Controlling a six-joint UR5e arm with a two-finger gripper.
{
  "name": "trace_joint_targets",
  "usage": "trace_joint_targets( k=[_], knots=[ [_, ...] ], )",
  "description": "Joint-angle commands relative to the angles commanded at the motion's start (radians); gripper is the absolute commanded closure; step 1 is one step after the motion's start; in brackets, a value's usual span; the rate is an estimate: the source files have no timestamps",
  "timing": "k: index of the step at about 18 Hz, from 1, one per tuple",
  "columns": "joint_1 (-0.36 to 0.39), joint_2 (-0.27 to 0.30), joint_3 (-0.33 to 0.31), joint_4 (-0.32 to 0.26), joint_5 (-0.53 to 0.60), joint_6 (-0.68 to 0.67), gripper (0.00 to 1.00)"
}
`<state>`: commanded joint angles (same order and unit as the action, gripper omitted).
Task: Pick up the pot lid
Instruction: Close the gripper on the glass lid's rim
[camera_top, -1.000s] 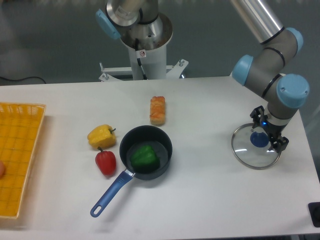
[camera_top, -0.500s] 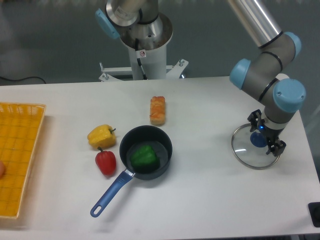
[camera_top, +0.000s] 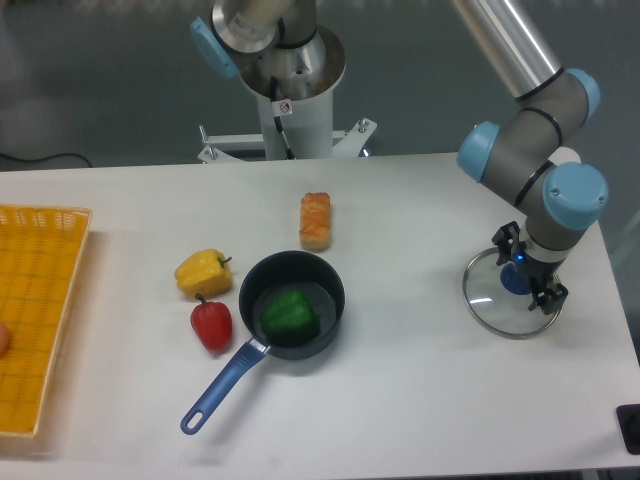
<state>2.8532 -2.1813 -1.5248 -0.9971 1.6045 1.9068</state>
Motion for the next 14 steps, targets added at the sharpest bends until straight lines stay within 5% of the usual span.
trace_joint_targets(
  k=[14],
  knots=[
    [-0.002,-0.002,-0.005,0.017,0.0,-0.015,0.25]
  ],
)
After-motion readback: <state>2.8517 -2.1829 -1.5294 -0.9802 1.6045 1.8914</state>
